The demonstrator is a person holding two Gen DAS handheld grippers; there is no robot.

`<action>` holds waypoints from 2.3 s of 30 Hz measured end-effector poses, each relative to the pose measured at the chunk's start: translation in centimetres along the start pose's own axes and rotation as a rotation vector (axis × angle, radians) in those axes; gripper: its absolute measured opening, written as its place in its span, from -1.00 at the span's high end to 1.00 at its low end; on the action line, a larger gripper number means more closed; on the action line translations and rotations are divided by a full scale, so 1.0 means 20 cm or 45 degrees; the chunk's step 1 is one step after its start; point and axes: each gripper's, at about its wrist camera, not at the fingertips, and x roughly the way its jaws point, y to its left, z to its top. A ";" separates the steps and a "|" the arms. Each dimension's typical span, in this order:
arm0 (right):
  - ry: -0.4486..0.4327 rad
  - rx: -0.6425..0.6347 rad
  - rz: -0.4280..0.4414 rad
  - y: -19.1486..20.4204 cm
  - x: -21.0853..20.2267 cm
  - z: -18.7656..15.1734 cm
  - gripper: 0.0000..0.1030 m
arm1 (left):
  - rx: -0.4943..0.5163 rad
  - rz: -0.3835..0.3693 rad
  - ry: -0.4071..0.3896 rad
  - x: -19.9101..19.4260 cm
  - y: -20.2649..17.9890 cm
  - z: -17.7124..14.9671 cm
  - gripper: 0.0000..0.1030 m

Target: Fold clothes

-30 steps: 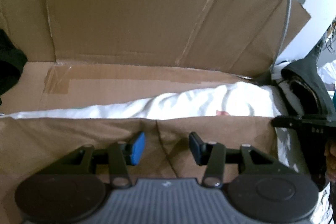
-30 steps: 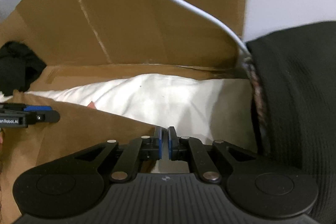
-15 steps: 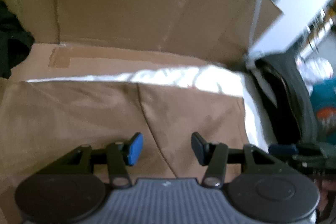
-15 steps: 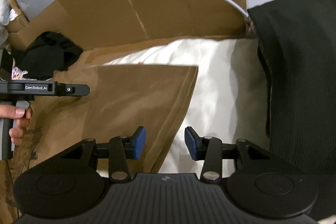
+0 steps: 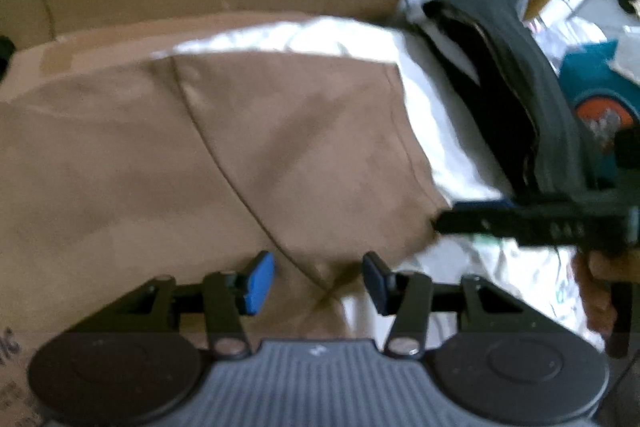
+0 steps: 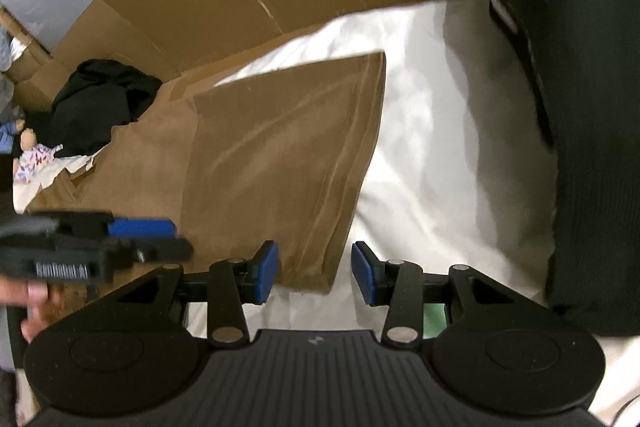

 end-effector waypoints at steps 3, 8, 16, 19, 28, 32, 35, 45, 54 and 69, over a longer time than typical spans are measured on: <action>0.008 -0.009 0.028 0.00 0.02 -0.02 0.67 | -0.015 -0.022 0.012 0.02 0.00 -0.05 0.00; 0.009 -0.067 0.016 -0.01 0.01 -0.05 0.92 | -0.040 -0.048 0.009 0.01 0.02 -0.07 0.10; 0.006 -0.136 -0.049 -0.02 -0.04 -0.09 0.99 | -0.002 -0.070 0.058 -0.01 0.00 -0.10 0.19; 0.020 -0.141 -0.087 -0.03 -0.05 -0.09 0.99 | 0.005 -0.090 0.079 -0.01 -0.01 -0.12 0.19; -0.085 -0.179 -0.102 0.06 -0.15 -0.03 0.79 | -0.028 -0.098 -0.030 -0.12 0.00 -0.06 0.01; -0.094 -0.174 -0.116 0.11 -0.12 0.01 0.23 | -0.039 -0.104 -0.083 -0.13 0.03 -0.03 0.03; -0.087 -0.158 -0.132 0.12 -0.07 0.02 0.22 | -0.037 -0.130 -0.095 -0.10 0.03 -0.01 0.20; -0.046 -0.158 -0.214 0.05 0.09 -0.01 0.30 | -0.018 -0.172 -0.029 0.06 0.02 -0.01 0.34; -0.122 -0.290 -0.196 0.12 0.01 -0.05 0.24 | -0.130 -0.103 -0.079 -0.02 0.01 -0.03 0.10; -0.249 -0.326 -0.158 0.00 0.05 0.31 0.11 | -0.143 0.023 -0.280 -0.13 0.13 0.14 -0.09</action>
